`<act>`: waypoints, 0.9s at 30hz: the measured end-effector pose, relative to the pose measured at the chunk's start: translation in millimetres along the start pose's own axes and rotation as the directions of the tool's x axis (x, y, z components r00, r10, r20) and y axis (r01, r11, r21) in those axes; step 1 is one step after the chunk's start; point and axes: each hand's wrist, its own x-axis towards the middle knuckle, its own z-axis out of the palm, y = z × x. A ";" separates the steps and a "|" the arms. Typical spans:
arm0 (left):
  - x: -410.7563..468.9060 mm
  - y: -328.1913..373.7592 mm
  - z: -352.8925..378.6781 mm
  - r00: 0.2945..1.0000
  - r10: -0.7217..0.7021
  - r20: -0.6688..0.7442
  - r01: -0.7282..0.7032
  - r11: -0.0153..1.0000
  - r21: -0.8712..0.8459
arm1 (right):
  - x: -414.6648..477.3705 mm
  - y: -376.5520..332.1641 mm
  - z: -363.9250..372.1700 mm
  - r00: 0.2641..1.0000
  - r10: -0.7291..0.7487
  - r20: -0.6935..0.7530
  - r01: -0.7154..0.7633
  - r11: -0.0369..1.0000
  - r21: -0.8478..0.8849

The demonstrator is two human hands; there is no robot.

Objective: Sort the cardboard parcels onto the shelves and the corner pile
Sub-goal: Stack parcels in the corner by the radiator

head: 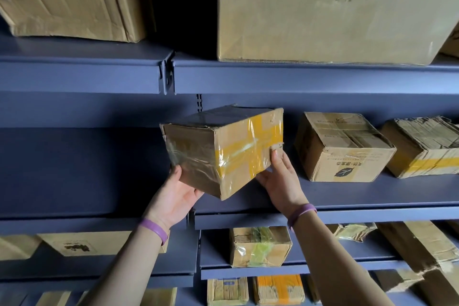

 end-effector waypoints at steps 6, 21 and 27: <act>3.0 2.7 11.8 0.996 0.034 -0.085 -0.021 0.988 0.151 | 0.4 2.0 -7.0 0.998 -0.049 -0.031 0.051 0.996 0.078; 0.7 -5.8 8.7 0.978 0.173 -0.113 -0.165 0.984 0.071 | -4.2 -1.4 -3.5 1.000 -0.010 -0.025 0.008 0.997 -0.080; 3.2 -1.5 5.6 0.966 0.073 -0.249 -0.087 0.995 -0.047 | 0.3 8.7 -8.3 0.999 -0.034 0.034 0.037 0.993 -0.114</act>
